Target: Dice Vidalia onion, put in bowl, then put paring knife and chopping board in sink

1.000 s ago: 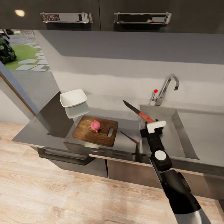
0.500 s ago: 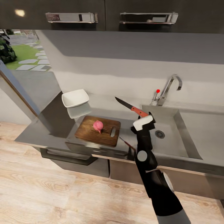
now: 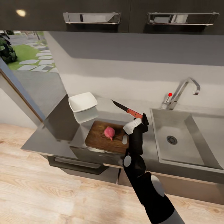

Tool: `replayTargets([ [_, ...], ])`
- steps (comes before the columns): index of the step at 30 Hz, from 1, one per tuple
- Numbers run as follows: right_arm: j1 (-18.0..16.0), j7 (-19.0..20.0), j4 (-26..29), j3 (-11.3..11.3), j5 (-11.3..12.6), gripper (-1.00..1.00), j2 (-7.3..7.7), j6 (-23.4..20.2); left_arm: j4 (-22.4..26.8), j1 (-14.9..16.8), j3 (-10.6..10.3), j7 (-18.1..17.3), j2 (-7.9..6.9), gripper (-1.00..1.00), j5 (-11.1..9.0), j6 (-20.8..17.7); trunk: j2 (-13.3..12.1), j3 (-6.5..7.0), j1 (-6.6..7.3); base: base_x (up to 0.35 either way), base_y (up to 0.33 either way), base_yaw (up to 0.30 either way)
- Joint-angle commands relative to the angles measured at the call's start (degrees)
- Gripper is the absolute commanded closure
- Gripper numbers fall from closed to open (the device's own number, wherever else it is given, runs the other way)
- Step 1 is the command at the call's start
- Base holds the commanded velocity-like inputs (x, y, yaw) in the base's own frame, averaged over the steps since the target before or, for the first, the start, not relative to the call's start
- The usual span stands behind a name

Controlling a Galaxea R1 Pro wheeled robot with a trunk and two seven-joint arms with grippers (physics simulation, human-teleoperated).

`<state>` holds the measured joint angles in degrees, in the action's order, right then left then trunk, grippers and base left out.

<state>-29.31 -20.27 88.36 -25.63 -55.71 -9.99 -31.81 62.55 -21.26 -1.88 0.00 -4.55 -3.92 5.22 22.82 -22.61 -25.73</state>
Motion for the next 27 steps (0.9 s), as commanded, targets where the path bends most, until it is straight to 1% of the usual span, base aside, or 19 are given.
replayTargets([
  [1, 0.0, -0.1, -0.1, -0.1, -0.3, 1.00, -0.01, -1.4, 0.0, 0.0, -0.1, 0.0, -0.06, -1.00, -0.4, 0.1, 0.1, -0.08, -0.05, 0.173, 0.160, 0.000],
  [5, 0.0, -0.2, -0.4, -0.2, -0.2, 1.00, -0.01, -3.6, 0.1, 0.0, -0.1, 0.0, -0.05, -1.00, -0.4, 0.1, 0.1, -0.08, -0.05, 0.132, 0.118, 0.000],
  [10, 0.0, -0.2, -1.9, -0.5, -0.2, 1.00, -0.01, -4.2, 0.0, 0.0, -0.1, 0.0, -0.05, -1.00, -0.4, 0.1, 0.1, -0.08, -0.05, 0.032, 0.029, 0.000],
  [13, 0.0, -0.3, -2.6, -1.9, -0.2, 1.00, -0.01, -4.6, 0.0, 0.0, -0.1, 0.0, -0.03, -1.00, -0.4, 0.1, 0.1, -0.08, -0.05, 0.007, 0.006, 0.000],
  [15, 0.0, -0.3, -2.9, -3.1, -0.1, 1.00, -0.01, -5.6, 0.0, 0.0, -0.1, 0.0, -0.03, -1.00, -0.4, 0.1, 0.1, -0.08, -0.05, 0.002, 0.002, 0.000],
  [19, 0.0, -0.3, -3.0, -4.1, 0.0, 1.00, -0.01, -6.6, -0.1, 0.0, -0.1, 0.0, -0.02, -1.00, -0.4, 0.1, 0.1, -0.08, -0.05, -0.004, 0.000, 0.000],
  [23, 0.0, -0.3, -3.0, -4.9, 0.3, 1.00, -0.01, -6.9, -0.1, 0.0, -0.1, 0.0, -0.03, -1.00, -0.4, 0.1, 0.1, -0.08, -0.05, -0.188, 0.000, 0.000],
  [27, 0.0, -0.3, -3.1, -5.1, 0.5, 1.00, -0.01, -6.9, -0.1, 0.0, -0.1, 0.0, -0.02, -1.00, -0.4, 0.1, 0.1, -0.08, -0.05, -0.211, 0.000, 0.000],
])
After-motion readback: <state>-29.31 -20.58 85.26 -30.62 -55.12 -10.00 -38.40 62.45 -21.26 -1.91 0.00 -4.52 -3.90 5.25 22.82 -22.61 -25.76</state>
